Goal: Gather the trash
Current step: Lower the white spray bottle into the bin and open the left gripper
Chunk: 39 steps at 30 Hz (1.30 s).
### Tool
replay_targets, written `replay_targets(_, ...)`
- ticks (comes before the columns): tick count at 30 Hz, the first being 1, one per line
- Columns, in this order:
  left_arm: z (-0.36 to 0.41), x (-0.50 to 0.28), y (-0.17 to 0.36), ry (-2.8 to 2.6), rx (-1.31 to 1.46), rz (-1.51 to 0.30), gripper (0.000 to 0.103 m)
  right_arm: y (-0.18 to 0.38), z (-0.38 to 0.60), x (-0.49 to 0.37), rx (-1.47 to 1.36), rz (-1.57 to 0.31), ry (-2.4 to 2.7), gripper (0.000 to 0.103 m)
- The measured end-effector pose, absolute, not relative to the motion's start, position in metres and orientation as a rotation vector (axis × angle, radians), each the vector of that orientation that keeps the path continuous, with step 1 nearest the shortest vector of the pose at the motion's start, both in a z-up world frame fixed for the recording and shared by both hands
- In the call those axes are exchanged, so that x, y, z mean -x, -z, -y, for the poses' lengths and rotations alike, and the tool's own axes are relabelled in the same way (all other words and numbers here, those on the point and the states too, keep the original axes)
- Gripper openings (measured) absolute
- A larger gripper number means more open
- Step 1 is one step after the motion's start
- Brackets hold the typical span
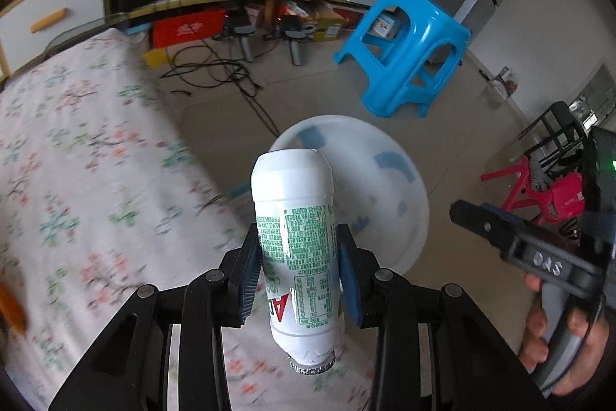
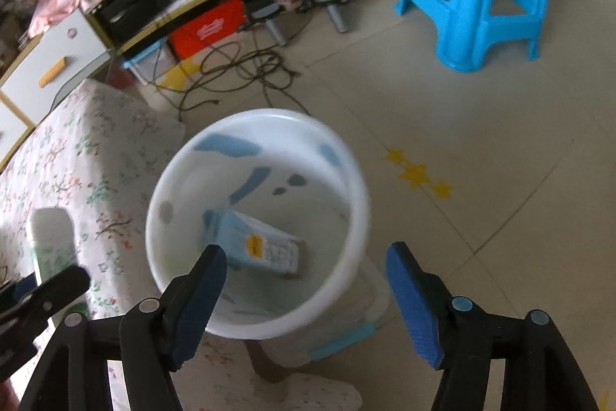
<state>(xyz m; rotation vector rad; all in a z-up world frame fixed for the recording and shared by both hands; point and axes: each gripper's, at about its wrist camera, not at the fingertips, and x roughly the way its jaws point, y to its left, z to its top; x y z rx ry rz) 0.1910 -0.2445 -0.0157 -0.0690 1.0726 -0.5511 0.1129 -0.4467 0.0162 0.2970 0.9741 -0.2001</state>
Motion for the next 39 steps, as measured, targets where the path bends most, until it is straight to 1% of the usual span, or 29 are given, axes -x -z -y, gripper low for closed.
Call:
replay_targets(10,0.277,-0.216,0.031,0.56,0.044,-1.089,0.039,-0.02,0.473,-0.101,-0.351,-0.966,0.247,0.072)
replay_targets(14,0.278,-0.222,0.033,0.628,0.088,-1.097,0.04,-0.021,0.476,-0.101,-0.362,-0.959,0.253,0.073)
replay_targets(16,0.278,-0.223,0.033,0.591,0.063,-1.11,0.054,-0.022,0.476,-0.101,-0.363,-0.954,0.253,0.075)
replay_targets(17,0.277,-0.222,0.033,0.564,0.042,-1.115,0.074,-0.023,0.476,-0.101,-0.361,-0.953,0.253,0.076)
replay_targets(18,0.275,-0.221,0.031,0.548,0.032,-1.106,0.081,-0.024,0.475,-0.101,-0.358,-0.95,0.253,0.076)
replay_targets(20,0.269,-0.217,0.026,0.518,0.009,-1.077,0.082,-0.024,0.473,-0.101,-0.354,-0.947,0.251,0.076)
replay_targets(22,0.263,-0.215,0.026,0.487,-0.007,-1.077,0.089,-0.024,0.472,-0.102,-0.352,-0.946,0.247,0.076)
replay_targets(25,0.249,-0.213,0.025,0.446,-0.011,-1.07,0.093,-0.025,0.468,-0.104,-0.347,-0.945,0.241,0.076)
replay_targets(27,0.24,-0.211,0.025,0.425,-0.015,-1.066,0.099,-0.026,0.465,-0.104,-0.342,-0.943,0.238,0.077)
replay_targets(39,0.19,-0.194,0.012,0.367,0.028,-1.037,0.102,-0.029,0.443,-0.112,-0.3,-0.943,0.21,0.077)
